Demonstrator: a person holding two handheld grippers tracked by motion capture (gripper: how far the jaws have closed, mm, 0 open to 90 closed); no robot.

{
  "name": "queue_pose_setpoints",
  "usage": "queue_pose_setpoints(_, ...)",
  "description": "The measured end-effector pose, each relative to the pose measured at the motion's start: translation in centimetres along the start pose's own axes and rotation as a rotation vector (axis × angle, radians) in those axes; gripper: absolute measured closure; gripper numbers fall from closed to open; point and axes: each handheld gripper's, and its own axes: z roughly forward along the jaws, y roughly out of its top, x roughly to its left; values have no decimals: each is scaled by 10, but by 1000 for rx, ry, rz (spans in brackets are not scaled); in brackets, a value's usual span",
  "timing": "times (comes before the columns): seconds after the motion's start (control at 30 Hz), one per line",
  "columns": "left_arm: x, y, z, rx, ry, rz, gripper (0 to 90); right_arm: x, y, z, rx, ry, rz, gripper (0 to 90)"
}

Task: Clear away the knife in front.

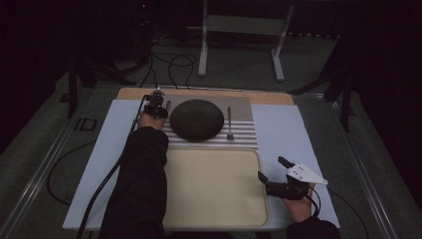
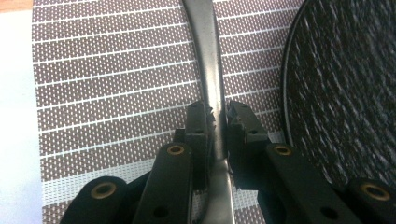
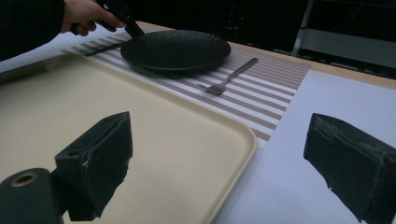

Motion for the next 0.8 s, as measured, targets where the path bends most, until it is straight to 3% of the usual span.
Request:
queue_pose_setpoints(0.1, -3, 0, -1, 7, 22, 22, 805, 1, 0, 0, 2, 1, -4, 84)
queue_pose_setpoints(0.2, -4, -1, -1, 9, 37, 15, 806, 0, 0, -1, 2, 1, -2, 84)
queue_pose_setpoints(0.27, -4, -2, -3, -2, 75, 16, 807, 0, 0, -2, 0, -2, 1, 84)
queue_pose_setpoints(0.53, 7, -3, -19, -63, 68, -5, 807, 1, 0, -1, 3, 0, -3, 84)
queue_pose_setpoints(0.8, 5, -3, -29, -91, 73, -8, 807, 0, 0, -2, 0, -5, 1, 84)
